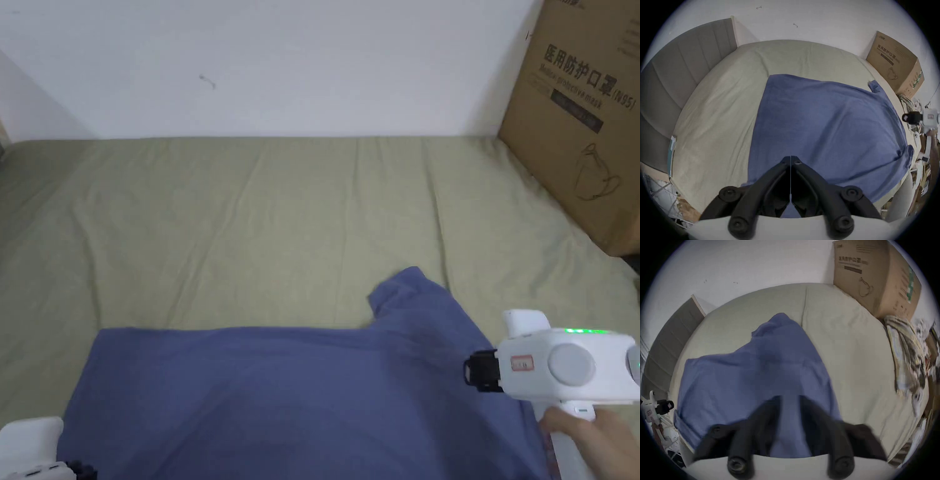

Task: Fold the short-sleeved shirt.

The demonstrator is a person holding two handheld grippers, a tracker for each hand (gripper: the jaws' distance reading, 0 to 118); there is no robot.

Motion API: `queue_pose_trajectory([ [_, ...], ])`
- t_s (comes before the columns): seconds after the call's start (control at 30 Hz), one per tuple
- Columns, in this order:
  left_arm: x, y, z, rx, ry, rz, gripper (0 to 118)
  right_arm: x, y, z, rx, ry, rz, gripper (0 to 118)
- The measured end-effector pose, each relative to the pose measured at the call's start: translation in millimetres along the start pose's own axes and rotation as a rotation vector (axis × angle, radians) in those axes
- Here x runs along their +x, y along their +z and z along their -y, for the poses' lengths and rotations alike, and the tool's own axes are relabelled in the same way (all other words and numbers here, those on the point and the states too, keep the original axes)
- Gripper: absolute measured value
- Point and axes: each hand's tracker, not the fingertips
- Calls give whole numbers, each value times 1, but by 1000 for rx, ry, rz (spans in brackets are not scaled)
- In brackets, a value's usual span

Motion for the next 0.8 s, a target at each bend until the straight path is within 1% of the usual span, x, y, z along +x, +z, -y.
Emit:
queue_pose_trajectory([
  [0.03,2,-4,-4,-3,2,7,0,3,-11,-13,1,5,13,69],
  [0.1,8,-10,-13,2,-2,13,0,13,-35,-45,2,-4,49,68],
  [0.13,10,-13,-17,0,-8,14,0,18,-45,-57,-5,-25,64,68],
  [0.23,14,-20,-25,0,-26,11,0,33,-74,-81,-21,-83,60,68],
  [0.3,13,-26,-28,-7,-24,9,0,37,-93,-86,-49,-74,67,68],
  [0.37,11,-30,-29,-16,-10,10,0,34,-105,-79,-120,-52,84,68],
  [0.4,8,-32,-29,-20,-6,12,0,35,-107,-76,-101,-63,69,67],
  [0.43,7,-34,-28,-27,-2,9,0,35,-102,-76,-84,-81,63,64],
  [0.47,7,-34,-28,-30,-1,8,0,34,-97,-75,-80,-86,59,52],
  [0.53,5,-36,-27,-38,-1,9,0,30,-87,-74,-67,-30,48,1],
  [0.57,5,-37,-27,-42,0,8,0,27,-84,-74,-58,-10,57,0],
  [0.63,5,-38,-27,-44,9,4,0,21,-81,-70,-67,-28,55,0],
  [0.7,4,-37,-28,-39,25,9,0,16,-80,-66,-75,-43,13,0],
  [0.73,2,-37,-28,-34,32,17,0,13,-77,-67,-67,-38,11,0],
  [0.8,0,-35,-31,-31,37,10,0,4,-71,-66,-43,-4,36,0],
])
